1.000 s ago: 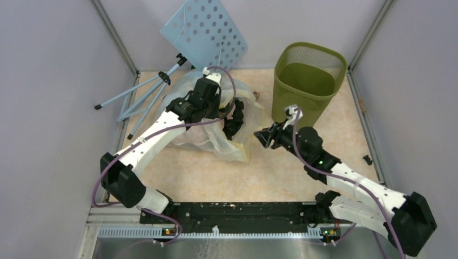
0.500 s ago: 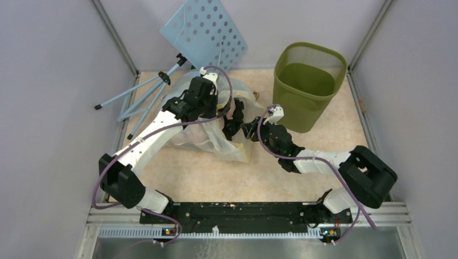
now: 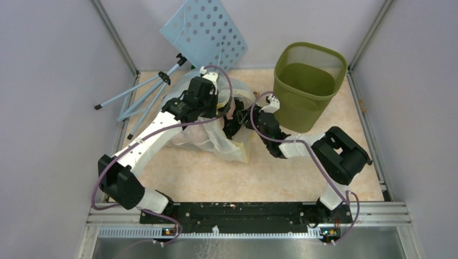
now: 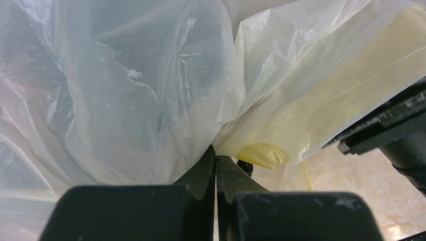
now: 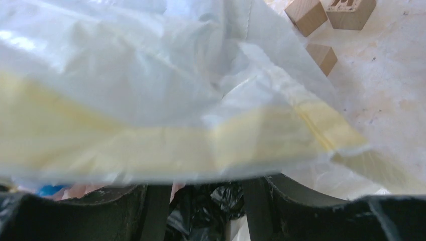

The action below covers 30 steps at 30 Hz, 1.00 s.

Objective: Put the trash bags into the trash bin

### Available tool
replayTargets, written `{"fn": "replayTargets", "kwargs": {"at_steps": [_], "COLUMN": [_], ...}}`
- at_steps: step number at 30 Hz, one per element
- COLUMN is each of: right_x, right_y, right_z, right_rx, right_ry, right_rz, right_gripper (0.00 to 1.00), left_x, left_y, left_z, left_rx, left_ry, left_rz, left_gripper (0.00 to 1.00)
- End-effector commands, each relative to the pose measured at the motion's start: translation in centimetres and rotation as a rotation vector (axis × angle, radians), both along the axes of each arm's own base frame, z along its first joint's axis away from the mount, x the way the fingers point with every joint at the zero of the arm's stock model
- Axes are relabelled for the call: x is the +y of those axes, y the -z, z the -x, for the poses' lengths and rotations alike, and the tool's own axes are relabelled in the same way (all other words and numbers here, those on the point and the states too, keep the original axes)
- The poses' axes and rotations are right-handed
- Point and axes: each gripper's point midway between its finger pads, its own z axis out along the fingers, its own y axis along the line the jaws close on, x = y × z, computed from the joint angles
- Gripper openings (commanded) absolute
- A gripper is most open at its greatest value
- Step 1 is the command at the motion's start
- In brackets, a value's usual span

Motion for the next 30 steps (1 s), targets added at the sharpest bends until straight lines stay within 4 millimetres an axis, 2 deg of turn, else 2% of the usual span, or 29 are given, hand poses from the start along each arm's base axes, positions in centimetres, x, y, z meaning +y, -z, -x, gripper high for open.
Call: {"fn": "replayTargets", "kwargs": {"at_steps": [1, 5, 10, 11, 13, 18, 23, 25, 26, 29, 30], "right_x": [1.5, 2.2, 3.0, 3.1, 3.2, 1.4, -0.9, -1.7, -2.0, -2.1, -2.0], "right_y": [-2.2, -1.5, 0.0, -0.1, -0.6, -3.1, -6.0, -7.2, -7.8, -9.4, -9.7], "right_z": [-2.2, -3.1, -4.0, -4.1, -4.2, -2.9, -0.8, 0.1, 0.5, 1.3, 1.4], "right_rx": [-0.032, -0.018, 0.014, 0.012, 0.008, -0.035, -0.079, -0.102, -0.11, -0.13, -0.122], "right_ry": [0.0, -0.002, -0.016, -0.023, -0.03, -0.022, -0.022, -0.028, -0.032, -0.075, -0.091], "right_rz": [-0.101, -0.099, -0.105, -0.1, -0.08, -0.032, 0.032, 0.05, 0.065, 0.112, 0.133], "right_gripper": [0.51, 0.51, 0.38, 0.3, 0.01, 0.0, 0.0, 0.0, 0.0, 0.0, 0.0], "left_x": [-0.1, -0.1, 0.0, 0.0, 0.0, -0.7, -2.4, -3.2, -3.4, -3.8, -3.9], "left_y": [-1.6, -1.3, -0.4, -0.2, 0.1, 0.9, 1.5, 1.9, 2.1, 2.8, 3.0], "left_z": [-0.7, -1.0, -1.3, -1.4, -1.4, -1.5, -1.5, -1.6, -1.6, -2.1, -2.2], "left_rx": [-0.069, -0.07, -0.057, -0.056, -0.053, -0.035, -0.017, -0.006, -0.001, 0.003, 0.002], "left_ry": [0.004, 0.0, -0.004, -0.005, -0.007, 0.003, 0.049, 0.063, 0.062, 0.037, 0.032], "left_rz": [0.036, 0.031, 0.027, 0.028, 0.029, 0.055, 0.125, 0.155, 0.171, 0.196, 0.207], "left_gripper": [0.0, 0.0, 0.0, 0.0, 0.0, 0.02, 0.07, 0.11, 0.16, 0.49, 0.56]}}
